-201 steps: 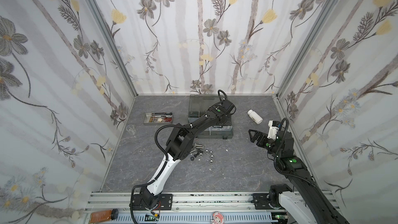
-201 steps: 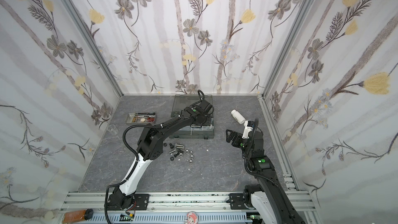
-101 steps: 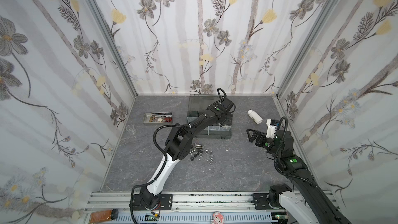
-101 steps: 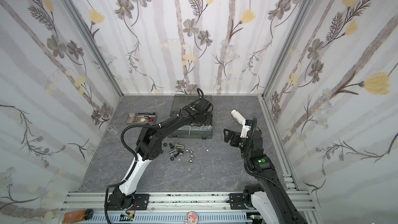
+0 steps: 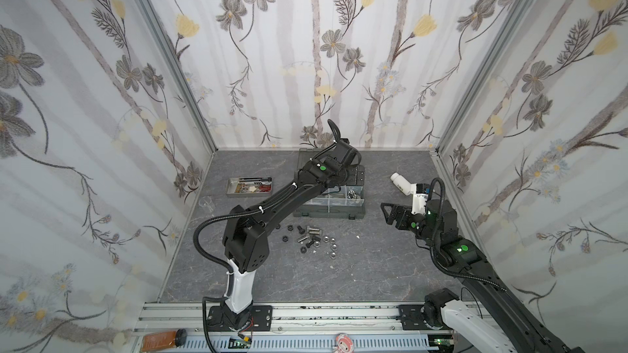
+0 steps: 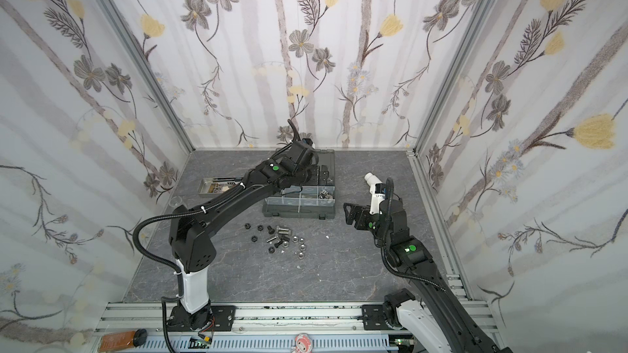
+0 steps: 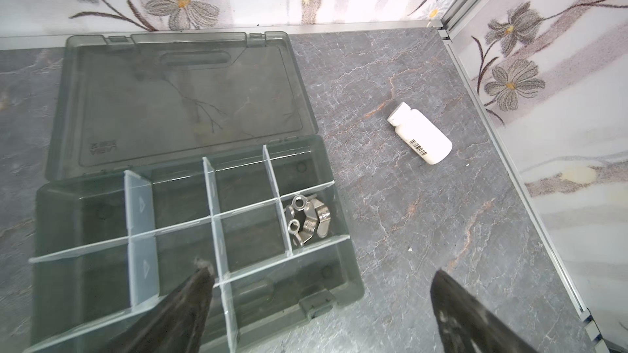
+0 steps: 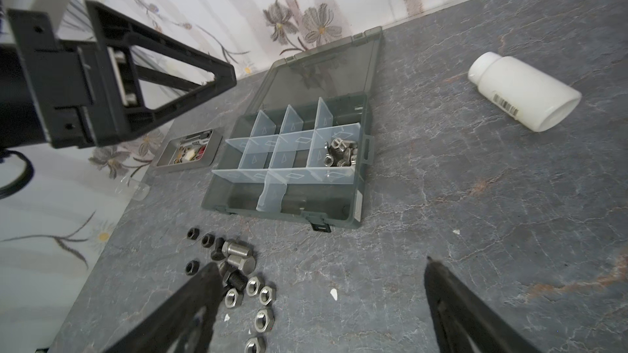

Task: Sort the screws and nuts into containers
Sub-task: Place the nut into the container, then pick up the nut from the center of the table.

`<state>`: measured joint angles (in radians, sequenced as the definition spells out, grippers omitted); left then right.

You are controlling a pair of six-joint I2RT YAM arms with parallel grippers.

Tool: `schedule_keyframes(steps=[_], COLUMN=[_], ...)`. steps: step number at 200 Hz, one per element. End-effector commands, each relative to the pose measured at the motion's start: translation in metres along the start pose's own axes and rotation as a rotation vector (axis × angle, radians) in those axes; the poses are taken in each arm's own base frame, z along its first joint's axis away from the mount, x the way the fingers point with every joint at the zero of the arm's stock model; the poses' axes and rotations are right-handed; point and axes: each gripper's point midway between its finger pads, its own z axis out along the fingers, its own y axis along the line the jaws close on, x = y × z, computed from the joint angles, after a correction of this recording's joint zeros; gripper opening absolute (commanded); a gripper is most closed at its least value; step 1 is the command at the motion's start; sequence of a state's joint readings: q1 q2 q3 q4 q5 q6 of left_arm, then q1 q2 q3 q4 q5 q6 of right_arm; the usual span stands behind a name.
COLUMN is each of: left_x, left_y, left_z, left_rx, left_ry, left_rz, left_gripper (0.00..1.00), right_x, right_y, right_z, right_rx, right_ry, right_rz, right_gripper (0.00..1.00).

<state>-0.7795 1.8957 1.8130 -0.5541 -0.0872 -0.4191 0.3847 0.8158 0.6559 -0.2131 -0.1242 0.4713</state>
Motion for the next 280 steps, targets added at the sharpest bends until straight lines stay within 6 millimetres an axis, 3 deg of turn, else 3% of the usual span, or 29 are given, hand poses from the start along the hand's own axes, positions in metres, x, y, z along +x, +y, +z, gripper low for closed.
schedule_keyframes(steps=[1,19,22,33,64,89,126,194,223,280], left_x=[-0.011,-0.009,-0.008,-0.006,0.008,0.031,0.062,0.099,0.108,0.112], left_y=[0.007,0.019,0.021,0.03,0.066,0.107,0.15,0.197,0.207,0.214], left_z=[-0.024,-0.046,-0.049,-0.063,-0.091,-0.102,-0.116,-0.12,-0.117,-0.113], left_rx=[-0.007,-0.01,-0.009,-0.003,-0.024,-0.083,-0.153,-0.208,-0.207,-0.19], left_ry=[-0.089,-0.139,-0.147,-0.171,-0.212,-0.206,-0.205,-0.165,-0.169,-0.168], left_rz=[-0.013,-0.044,-0.049,-0.072,-0.136,-0.202,-0.264,-0.351,-0.391,-0.412], left_gripper=[1.0,1.0,1.0,1.0,1.0,1.0,1.0,1.0,1.0,1.0], right_x=[0.005,0.023,0.015,0.024,0.049,0.062,0.086,0.126,0.144,0.176], right_y=[0.016,0.031,0.041,0.054,0.085,0.102,0.124,0.128,0.126,0.119], right_z=[0.006,0.016,0.015,0.021,0.037,0.047,0.059,0.084,0.095,0.118], right_rx=[-0.023,-0.028,-0.041,-0.046,-0.071,-0.079,-0.098,-0.046,-0.035,-0.01], right_ry=[0.052,0.137,0.128,0.171,0.267,0.317,0.401,0.557,0.606,0.697], right_rz=[-0.066,-0.131,-0.145,-0.187,-0.269,-0.322,-0.404,-0.519,-0.548,-0.593], right_gripper=[0.94,0.94,0.94,0.93,0.9,0.86,0.74,0.61,0.5,0.43])
